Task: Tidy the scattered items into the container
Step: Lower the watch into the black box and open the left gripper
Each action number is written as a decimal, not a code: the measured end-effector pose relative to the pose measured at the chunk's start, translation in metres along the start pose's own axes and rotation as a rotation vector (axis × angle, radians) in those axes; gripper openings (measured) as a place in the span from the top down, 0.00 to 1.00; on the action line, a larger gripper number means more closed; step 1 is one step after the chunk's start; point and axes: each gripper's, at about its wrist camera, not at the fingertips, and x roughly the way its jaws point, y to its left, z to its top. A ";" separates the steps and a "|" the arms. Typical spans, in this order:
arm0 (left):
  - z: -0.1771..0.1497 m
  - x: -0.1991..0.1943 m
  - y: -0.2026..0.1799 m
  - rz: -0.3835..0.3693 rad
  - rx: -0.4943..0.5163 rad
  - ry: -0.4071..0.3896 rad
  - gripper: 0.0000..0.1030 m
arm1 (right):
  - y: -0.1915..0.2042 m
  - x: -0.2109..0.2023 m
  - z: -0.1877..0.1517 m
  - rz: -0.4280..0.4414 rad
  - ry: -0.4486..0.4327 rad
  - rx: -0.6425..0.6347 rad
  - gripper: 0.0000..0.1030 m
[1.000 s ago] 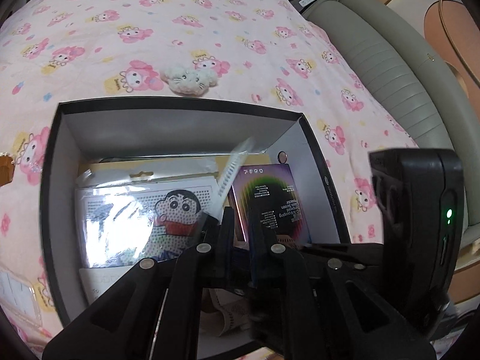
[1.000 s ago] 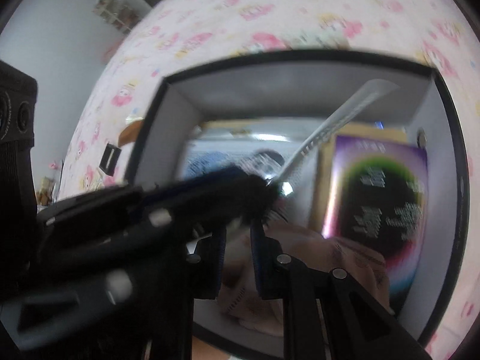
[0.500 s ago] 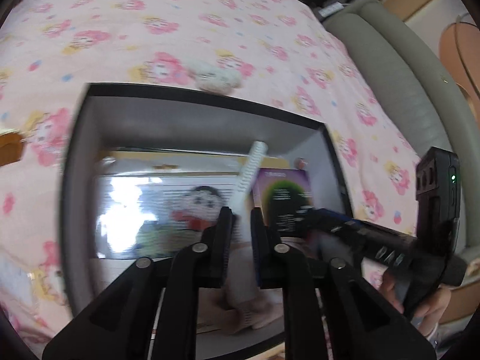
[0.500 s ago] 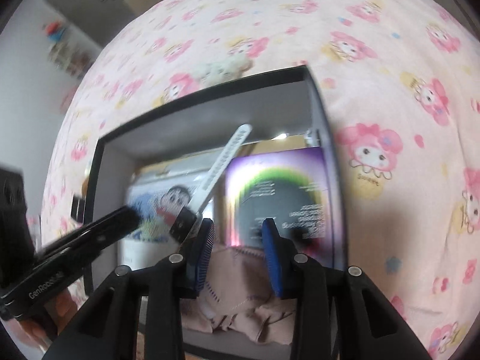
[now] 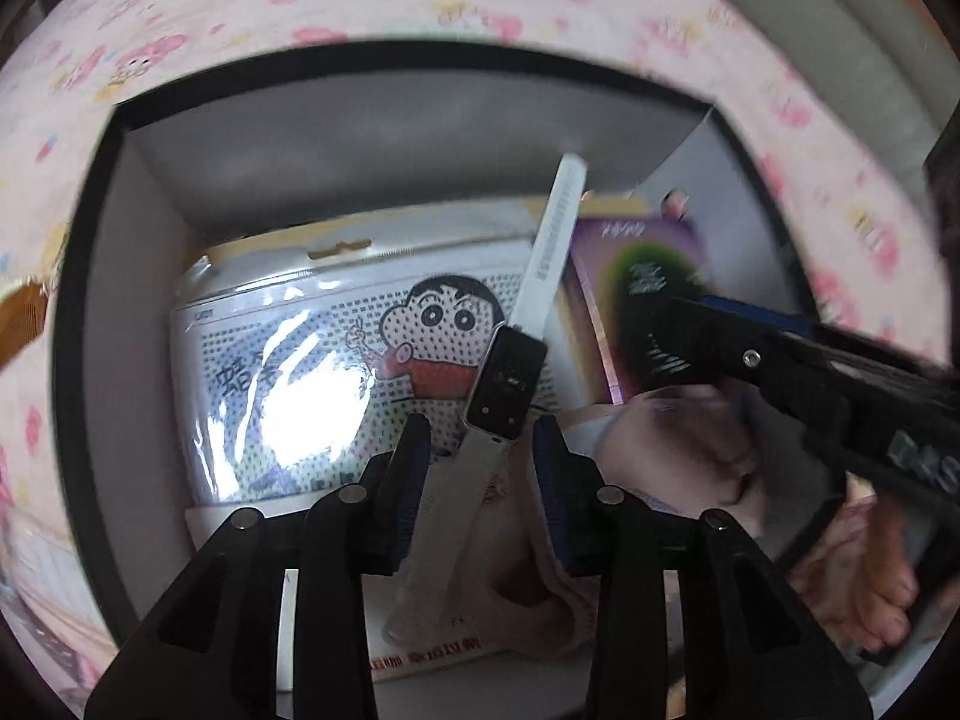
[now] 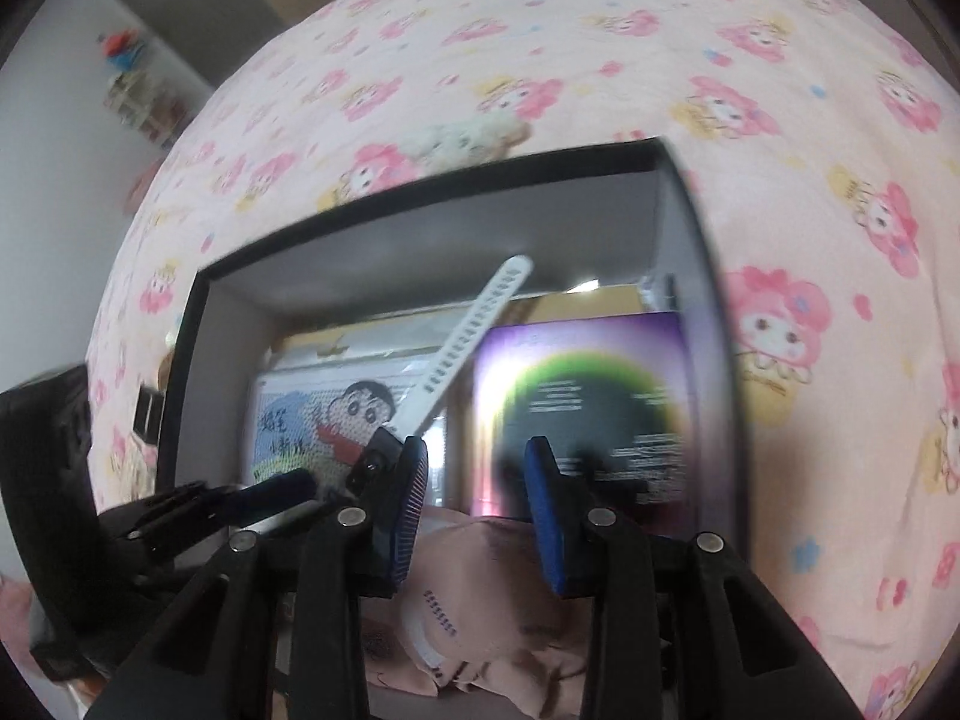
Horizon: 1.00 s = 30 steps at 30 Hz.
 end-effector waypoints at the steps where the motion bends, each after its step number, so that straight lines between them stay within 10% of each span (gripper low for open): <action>1: 0.002 0.004 -0.003 0.017 0.010 0.005 0.65 | 0.002 0.005 0.000 0.005 0.017 -0.004 0.71; 10: 0.004 -0.001 -0.001 -0.059 -0.003 -0.019 0.78 | -0.002 0.024 -0.007 0.072 0.125 0.050 0.71; 18: 0.000 -0.029 -0.009 0.024 0.115 -0.117 0.79 | 0.002 0.040 -0.003 0.220 0.176 0.128 0.67; 20: 0.003 -0.028 -0.002 -0.008 0.110 -0.117 0.99 | 0.003 0.047 -0.001 0.215 0.181 0.156 0.64; 30: 0.010 -0.020 0.015 0.008 0.078 -0.102 0.93 | -0.011 0.046 0.004 0.223 0.131 0.246 0.60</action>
